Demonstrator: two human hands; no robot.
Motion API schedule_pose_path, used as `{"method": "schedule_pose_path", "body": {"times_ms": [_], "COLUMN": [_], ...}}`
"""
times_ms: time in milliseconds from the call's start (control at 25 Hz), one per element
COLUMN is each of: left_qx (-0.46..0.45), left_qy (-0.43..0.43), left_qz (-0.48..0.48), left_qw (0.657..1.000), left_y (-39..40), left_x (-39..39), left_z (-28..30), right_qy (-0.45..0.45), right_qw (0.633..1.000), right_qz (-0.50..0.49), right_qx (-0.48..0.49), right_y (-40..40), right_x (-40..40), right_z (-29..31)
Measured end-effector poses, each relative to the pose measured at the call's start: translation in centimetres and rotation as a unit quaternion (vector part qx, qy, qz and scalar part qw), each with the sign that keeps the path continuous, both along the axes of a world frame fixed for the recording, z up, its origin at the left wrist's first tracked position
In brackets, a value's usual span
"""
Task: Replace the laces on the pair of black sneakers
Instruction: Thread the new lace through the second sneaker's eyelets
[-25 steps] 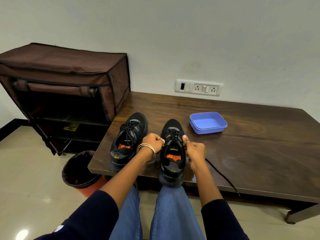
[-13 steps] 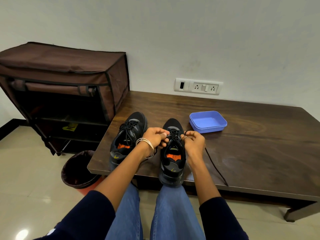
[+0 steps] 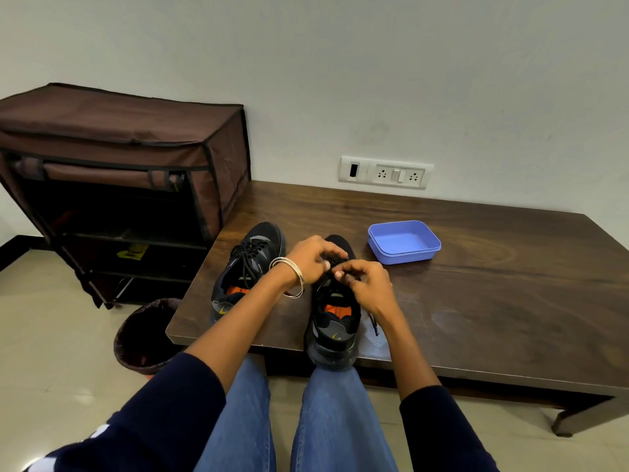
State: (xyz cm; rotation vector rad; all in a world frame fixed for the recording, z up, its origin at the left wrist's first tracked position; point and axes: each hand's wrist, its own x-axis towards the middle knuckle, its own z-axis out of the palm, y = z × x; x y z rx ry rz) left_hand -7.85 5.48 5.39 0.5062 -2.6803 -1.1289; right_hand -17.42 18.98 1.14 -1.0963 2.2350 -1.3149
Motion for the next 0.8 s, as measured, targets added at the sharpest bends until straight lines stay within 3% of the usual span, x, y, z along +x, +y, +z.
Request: {"method": "schedule_pose_path", "body": {"times_ms": [80,200,320,400,440,520,560,600,640,680,800], "left_qx": [-0.078,-0.148,-0.176,-0.171,-0.166,-0.153,-0.143,-0.130,-0.114,-0.094,-0.060], "left_qy": [-0.034,-0.058,-0.021,-0.004,0.008,0.026,0.034,0.040,0.044,0.045,0.038], "left_qz": [-0.073,-0.026,0.005,0.005,0.008,0.015,0.026,0.042,0.059,0.075,0.097], "left_qw": [0.994,0.987,0.984,0.985,0.986,0.988,0.989,0.990,0.991,0.992,0.993], "left_y": [-0.3,-0.7,-0.7,-0.4,-0.2,0.1,0.3,0.4,0.6,0.5,0.4], "left_x": [-0.1,-0.6,-0.8,-0.6,-0.5,-0.3,-0.3,-0.3,-0.3,-0.3,-0.5], "left_z": [-0.4,-1.2,-1.4,-1.4,-1.5,-1.6,-1.6,-1.5,-1.4,-1.4,-1.4], "right_qy": [-0.049,-0.051,-0.020,-0.084,-0.175,-0.403,-0.474,-0.504,-0.507,-0.477,-0.261], "right_qw": [0.997,0.996,0.992,0.973,0.947,0.837,0.778,0.749,0.753,0.787,0.938], "right_qz": [0.004,-0.013,-0.071,-0.142,-0.174,-0.191,-0.198,-0.207,-0.216,-0.226,-0.179], "right_qx": [-0.051,-0.071,-0.104,-0.163,-0.205,-0.317,-0.362,-0.378,-0.360,-0.320,-0.143], "right_y": [0.0,0.3,0.3,0.1,0.0,-0.3,-0.4,-0.5,-0.4,-0.1,0.4], "right_x": [-0.1,-0.2,0.4,0.4,0.2,-0.6,-1.1,-1.3,-1.4,-1.1,0.3], "right_z": [-0.1,0.3,1.2,2.5,3.4,5.2,5.6,5.8,5.5,5.0,2.8]}}
